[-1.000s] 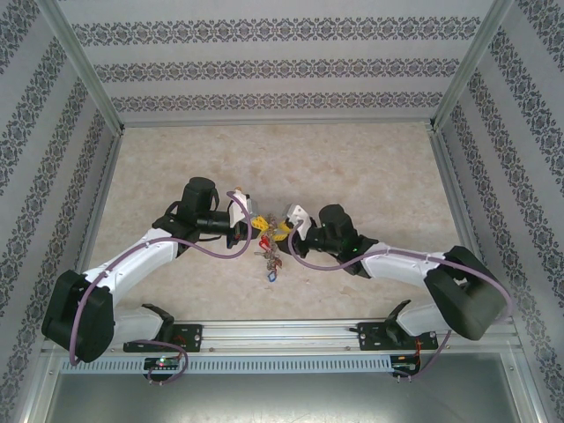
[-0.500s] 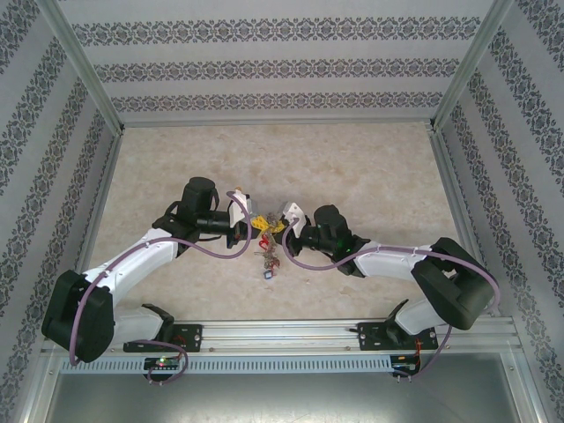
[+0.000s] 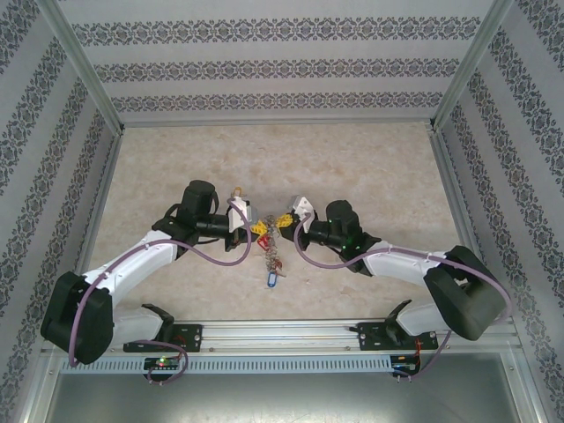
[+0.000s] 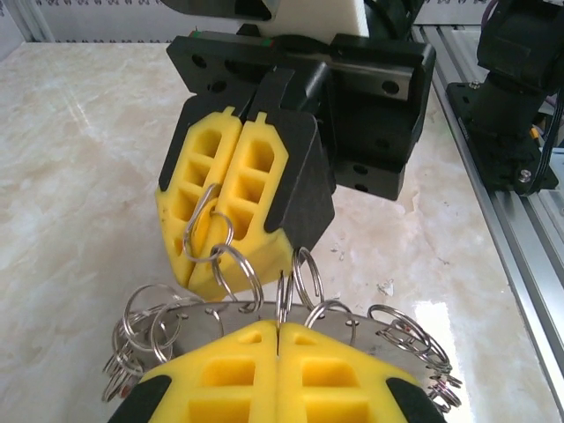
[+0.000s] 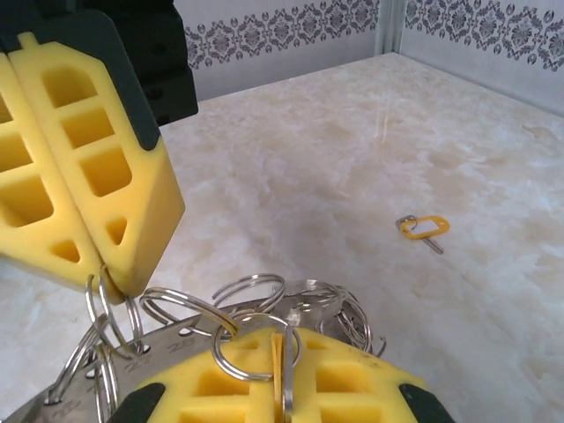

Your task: Put the keys on the keyring

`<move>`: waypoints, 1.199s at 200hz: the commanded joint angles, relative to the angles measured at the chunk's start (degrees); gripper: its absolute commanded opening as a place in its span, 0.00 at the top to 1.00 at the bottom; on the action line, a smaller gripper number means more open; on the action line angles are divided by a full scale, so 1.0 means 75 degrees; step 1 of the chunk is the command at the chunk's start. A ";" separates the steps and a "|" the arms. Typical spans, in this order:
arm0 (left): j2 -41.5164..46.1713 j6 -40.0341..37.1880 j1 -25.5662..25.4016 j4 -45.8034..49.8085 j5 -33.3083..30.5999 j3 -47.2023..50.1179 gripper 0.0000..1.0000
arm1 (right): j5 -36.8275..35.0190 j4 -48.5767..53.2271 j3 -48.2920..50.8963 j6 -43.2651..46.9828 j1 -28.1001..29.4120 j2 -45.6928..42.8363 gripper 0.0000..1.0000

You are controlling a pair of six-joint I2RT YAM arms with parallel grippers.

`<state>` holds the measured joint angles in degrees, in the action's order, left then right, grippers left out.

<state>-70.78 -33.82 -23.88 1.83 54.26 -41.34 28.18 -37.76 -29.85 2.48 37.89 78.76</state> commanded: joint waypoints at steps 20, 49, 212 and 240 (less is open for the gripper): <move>0.0332 -0.0500 0.0075 0.0209 0.0171 0.0097 1.00 | 0.0645 0.0131 0.0077 0.0230 -0.0137 -0.0225 1.00; 0.0393 -0.0517 0.0078 0.0205 0.0206 0.0110 1.00 | 0.0643 0.0190 0.0077 0.0261 -0.0139 -0.0163 1.00; 0.0050 -0.0104 0.0043 -0.0081 0.0154 0.0167 1.00 | 0.0158 0.1944 0.0165 0.1705 -0.0154 -0.0964 0.72; 0.0153 0.1591 0.0167 -0.0663 -0.1018 0.0283 1.00 | 0.0060 0.2267 -0.0032 0.1843 0.0014 -0.0751 0.71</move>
<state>-70.02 -32.69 -23.88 1.61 53.04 -40.05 29.69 -23.62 -28.56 14.00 36.91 71.72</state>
